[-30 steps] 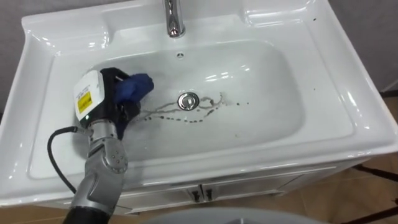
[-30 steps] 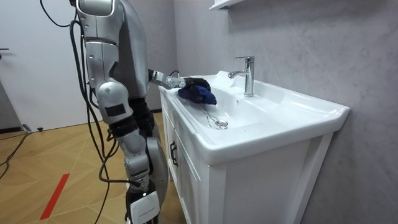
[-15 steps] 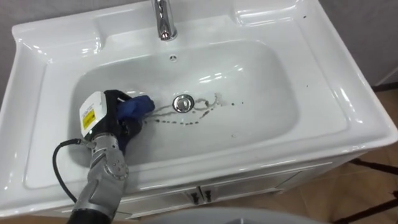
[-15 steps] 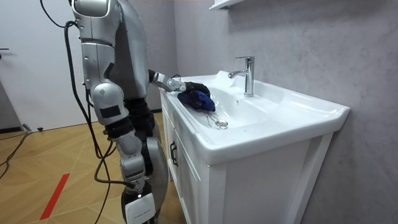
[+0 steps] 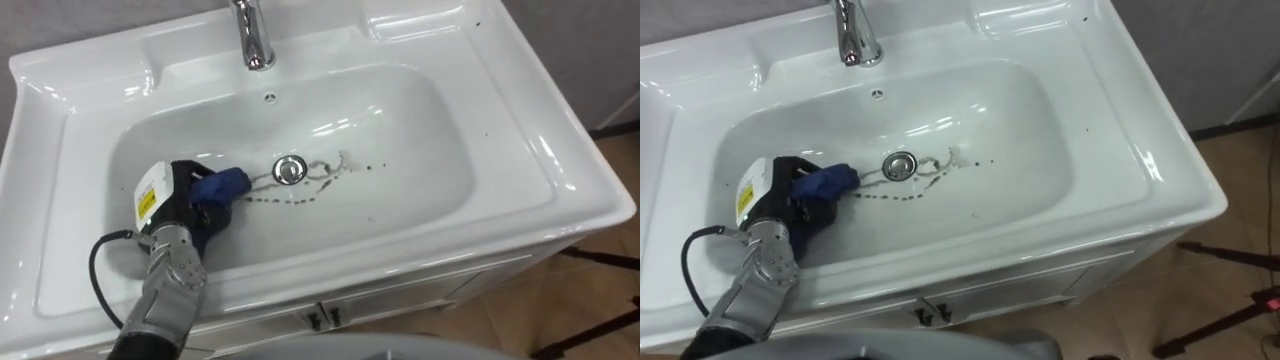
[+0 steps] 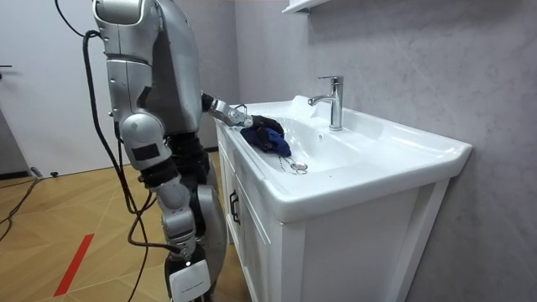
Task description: Wipe basin
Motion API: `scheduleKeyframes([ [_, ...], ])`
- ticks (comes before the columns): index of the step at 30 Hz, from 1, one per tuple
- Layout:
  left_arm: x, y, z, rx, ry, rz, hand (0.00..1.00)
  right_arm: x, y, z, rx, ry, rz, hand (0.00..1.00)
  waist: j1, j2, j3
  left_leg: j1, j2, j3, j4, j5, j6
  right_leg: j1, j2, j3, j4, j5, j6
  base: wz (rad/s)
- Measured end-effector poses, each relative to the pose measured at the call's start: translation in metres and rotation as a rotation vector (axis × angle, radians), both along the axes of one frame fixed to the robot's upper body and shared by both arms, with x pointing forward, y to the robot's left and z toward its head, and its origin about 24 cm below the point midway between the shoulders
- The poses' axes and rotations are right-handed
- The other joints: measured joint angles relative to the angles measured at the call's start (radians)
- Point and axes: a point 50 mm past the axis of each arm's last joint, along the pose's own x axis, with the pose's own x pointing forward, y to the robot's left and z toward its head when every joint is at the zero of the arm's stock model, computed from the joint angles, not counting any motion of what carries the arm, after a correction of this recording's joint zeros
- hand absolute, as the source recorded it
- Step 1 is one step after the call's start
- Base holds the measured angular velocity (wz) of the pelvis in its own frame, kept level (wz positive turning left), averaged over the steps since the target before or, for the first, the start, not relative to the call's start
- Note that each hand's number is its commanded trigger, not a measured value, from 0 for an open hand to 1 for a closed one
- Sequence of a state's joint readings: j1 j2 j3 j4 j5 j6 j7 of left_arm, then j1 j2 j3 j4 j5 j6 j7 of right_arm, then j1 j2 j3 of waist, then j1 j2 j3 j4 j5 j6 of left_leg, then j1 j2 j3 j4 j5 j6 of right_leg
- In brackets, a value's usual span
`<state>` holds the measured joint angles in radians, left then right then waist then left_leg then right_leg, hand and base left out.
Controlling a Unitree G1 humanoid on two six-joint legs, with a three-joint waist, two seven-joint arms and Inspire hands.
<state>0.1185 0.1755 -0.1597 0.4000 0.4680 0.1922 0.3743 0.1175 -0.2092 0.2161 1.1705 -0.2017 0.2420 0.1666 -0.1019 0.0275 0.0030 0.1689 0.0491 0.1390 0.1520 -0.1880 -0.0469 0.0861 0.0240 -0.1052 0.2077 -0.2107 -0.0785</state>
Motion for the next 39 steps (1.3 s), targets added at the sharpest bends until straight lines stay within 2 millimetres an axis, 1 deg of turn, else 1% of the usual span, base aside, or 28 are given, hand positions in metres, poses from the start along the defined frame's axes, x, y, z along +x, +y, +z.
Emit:
scheduleKeyframes([
  [4, 0.003, -0.001, 0.000, -0.024, 0.017, -0.018, 1.00, 0.001, -0.001, 0.000, -0.002, -0.008, -0.019, 0.00, 0.000, -0.003, 0.0008, 0.001, -0.001, 0.000, -0.001, 0.000, 0.000, -0.001, 0.000, 0.006, -0.001, 0.000, 0.000, -0.03],
  [6, 0.004, -0.001, -0.001, -0.031, 0.024, -0.027, 1.00, 0.001, -0.002, 0.001, -0.003, -0.011, -0.029, 0.00, 0.000, -0.005, 0.0007, 0.001, -0.001, 0.012, -0.001, 0.000, 0.000, -0.002, 0.000, 0.008, -0.001, 0.000, 0.001, 0.00],
  [7, 0.005, -0.001, -0.001, -0.033, 0.026, -0.030, 1.00, 0.001, -0.002, 0.001, -0.003, -0.012, -0.035, 0.00, -0.001, -0.005, 0.0005, 0.001, -0.001, 0.027, -0.001, 0.000, 0.000, -0.003, -0.001, 0.010, -0.001, 0.000, 0.001, 0.00],
  [10, 0.013, -0.002, 0.000, -0.044, 0.037, -0.045, 1.00, 0.002, -0.002, 0.001, 0.003, -0.006, -0.021, 0.00, 0.000, -0.005, -0.0002, 0.001, 0.000, 0.031, -0.001, 0.000, 0.000, -0.007, 0.000, 0.011, -0.001, 0.000, 0.001, -0.01],
  [12, 0.017, -0.002, 0.000, -0.047, 0.048, -0.050, 1.00, 0.004, -0.002, 0.001, 0.003, -0.004, -0.010, 0.00, 0.000, -0.002, -0.0018, 0.000, 0.001, 0.048, -0.001, 0.000, 0.000, -0.014, 0.001, 0.015, -0.001, 0.000, 0.001, -0.08],
  [14, 0.019, 0.000, -0.001, -0.052, 0.063, -0.050, 1.00, 0.005, -0.003, 0.001, -0.002, -0.003, -0.003, 0.00, -0.003, 0.003, -0.0049, 0.000, 0.001, 0.053, -0.001, 0.000, 0.000, -0.015, 0.002, 0.019, 0.002, 0.000, 0.001, -0.08],
  [15, 0.020, 0.000, -0.002, -0.054, 0.068, -0.050, 1.00, 0.005, -0.003, 0.001, -0.002, -0.002, -0.005, 0.00, -0.003, 0.004, -0.0052, 0.001, 0.001, 0.053, -0.001, 0.000, 0.000, -0.016, 0.002, 0.020, 0.005, 0.000, 0.001, -0.07],
  [20, 0.027, 0.000, -0.004, -0.075, 0.095, -0.044, 1.00, 0.002, -0.003, 0.001, -0.010, 0.009, -0.010, 0.00, -0.004, 0.009, -0.0024, 0.009, 0.005, 0.056, -0.002, 0.000, 0.000, -0.015, 0.006, 0.029, 0.012, 0.000, 0.000, -0.05],
  [21, 0.027, 0.001, -0.005, -0.081, 0.103, -0.037, 1.00, 0.002, -0.003, 0.001, -0.013, 0.009, -0.013, 0.00, -0.002, 0.010, -0.0021, 0.015, 0.007, 0.059, -0.002, 0.000, 0.000, -0.013, 0.011, 0.044, 0.012, 0.000, -0.001, -0.21],
  [23, 0.027, 0.002, -0.007, -0.087, 0.113, -0.030, 1.00, 0.002, -0.003, 0.001, -0.014, 0.008, -0.013, 0.00, -0.004, 0.012, -0.0020, 0.019, 0.008, 0.069, -0.002, 0.000, 0.000, -0.011, 0.013, 0.053, 0.012, 0.001, -0.003, -0.16],
  [26, 0.030, -0.001, -0.009, -0.095, 0.130, -0.038, 1.00, -0.002, -0.004, 0.001, -0.016, 0.026, -0.017, 0.00, -0.015, 0.012, -0.0018, 0.022, 0.008, 0.081, -0.002, 0.000, 0.000, -0.010, 0.013, 0.054, 0.015, 0.001, -0.003, 0.00],
  [31, 0.030, 0.000, -0.013, -0.101, 0.159, -0.048, 1.00, -0.004, -0.001, 0.000, -0.002, 0.039, -0.027, 0.00, -0.036, 0.011, -0.0010, 0.036, 0.007, 0.082, -0.003, 0.000, 0.000, 0.003, 0.012, 0.058, 0.012, 0.001, -0.002, -0.01],
  [36, 0.035, -0.007, -0.013, -0.112, 0.172, -0.087, 1.00, -0.012, 0.004, -0.001, 0.016, 0.073, -0.071, 0.00, -0.048, 0.012, -0.0004, 0.034, 0.007, 0.083, -0.002, -0.001, 0.000, -0.003, 0.013, 0.063, 0.014, 0.001, -0.002, 0.00],
  [39, 0.038, -0.010, -0.012, -0.122, 0.186, -0.094, 1.00, -0.017, 0.004, -0.001, 0.017, 0.089, -0.084, 0.00, -0.070, 0.015, 0.0009, 0.031, 0.006, 0.084, -0.001, -0.001, 0.000, -0.005, 0.012, 0.066, 0.014, 0.002, 0.000, 0.00],
])
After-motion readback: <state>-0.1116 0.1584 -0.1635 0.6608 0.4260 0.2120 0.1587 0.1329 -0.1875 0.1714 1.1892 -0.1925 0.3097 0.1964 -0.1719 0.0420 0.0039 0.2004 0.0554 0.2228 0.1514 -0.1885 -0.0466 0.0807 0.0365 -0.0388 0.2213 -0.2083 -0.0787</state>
